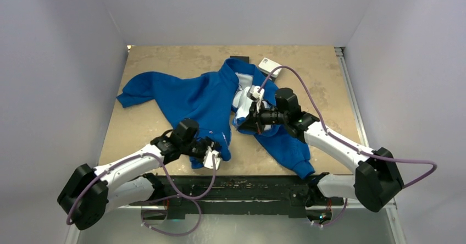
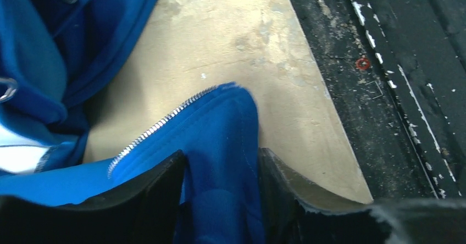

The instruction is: Zip up the jacket

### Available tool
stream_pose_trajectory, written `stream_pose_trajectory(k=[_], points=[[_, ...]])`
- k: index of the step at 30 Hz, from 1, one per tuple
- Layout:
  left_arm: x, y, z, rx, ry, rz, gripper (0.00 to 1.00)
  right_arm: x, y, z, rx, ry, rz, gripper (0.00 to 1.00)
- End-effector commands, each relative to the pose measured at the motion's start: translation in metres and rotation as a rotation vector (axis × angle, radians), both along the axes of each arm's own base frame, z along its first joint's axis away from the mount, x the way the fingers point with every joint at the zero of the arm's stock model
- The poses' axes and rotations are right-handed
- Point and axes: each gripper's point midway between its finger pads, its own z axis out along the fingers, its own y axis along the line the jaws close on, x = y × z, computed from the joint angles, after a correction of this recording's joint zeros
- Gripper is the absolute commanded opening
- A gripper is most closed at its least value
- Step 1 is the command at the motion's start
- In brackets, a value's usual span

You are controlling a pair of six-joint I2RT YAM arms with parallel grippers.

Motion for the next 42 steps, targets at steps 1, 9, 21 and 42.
stream_pose_trajectory(k=[1,9,21,42], points=[[-0.007,-0.009,-0.01,-0.004,0.023,-0.05,0.55,0.002,0.004,0.001,0.025,-0.01,0.012,0.0],[-0.025,-0.018,-0.004,-0.054,0.016,-0.151,0.76,0.003,-0.001,-0.003,0.021,0.001,-0.002,0.0],[-0.037,-0.035,0.034,-0.245,-0.133,-0.152,0.67,0.014,-0.012,0.0,0.035,-0.002,-0.058,0.0],[-0.017,-0.034,0.021,-0.228,-0.328,-0.068,0.77,0.017,-0.014,0.007,0.057,-0.014,-0.053,0.0]])
